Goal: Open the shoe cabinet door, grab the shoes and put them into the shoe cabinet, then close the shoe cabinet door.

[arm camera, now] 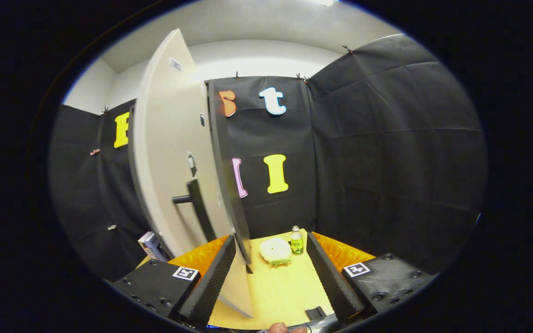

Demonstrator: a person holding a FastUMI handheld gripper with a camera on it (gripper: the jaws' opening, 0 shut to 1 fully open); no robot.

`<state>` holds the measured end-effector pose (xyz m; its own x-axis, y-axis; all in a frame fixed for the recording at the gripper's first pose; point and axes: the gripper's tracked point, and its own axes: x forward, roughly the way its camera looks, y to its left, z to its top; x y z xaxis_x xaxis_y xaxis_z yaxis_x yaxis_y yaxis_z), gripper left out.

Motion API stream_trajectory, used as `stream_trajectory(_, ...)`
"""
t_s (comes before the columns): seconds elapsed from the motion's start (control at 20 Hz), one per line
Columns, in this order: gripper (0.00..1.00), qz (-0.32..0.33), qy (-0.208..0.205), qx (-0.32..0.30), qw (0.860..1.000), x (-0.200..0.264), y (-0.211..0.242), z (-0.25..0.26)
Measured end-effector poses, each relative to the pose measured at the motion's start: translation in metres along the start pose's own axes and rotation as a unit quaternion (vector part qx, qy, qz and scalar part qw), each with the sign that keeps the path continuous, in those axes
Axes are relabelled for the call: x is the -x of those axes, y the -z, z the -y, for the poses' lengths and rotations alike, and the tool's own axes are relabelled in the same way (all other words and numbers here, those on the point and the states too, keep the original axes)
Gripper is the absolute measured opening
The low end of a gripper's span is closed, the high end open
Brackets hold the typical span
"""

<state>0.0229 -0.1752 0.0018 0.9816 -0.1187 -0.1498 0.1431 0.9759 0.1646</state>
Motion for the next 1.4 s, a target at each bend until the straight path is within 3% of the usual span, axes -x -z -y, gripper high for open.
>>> stream_trajectory(0.25, 0.98, 0.006, -0.03, 0.008, 1.0, -0.019, -0.005, -0.022)
stream_trajectory(0.6, 0.98, 0.005, -0.028, 0.023, 0.999, -0.018, -0.002, -0.05)
stream_trajectory(1.05, 0.98, -0.007, -0.095, 0.013, 0.995, -0.011, 0.02, -0.164)
stream_trajectory(1.4, 0.98, -0.011, -0.098, 0.007, 0.995, -0.033, 0.037, -0.241)
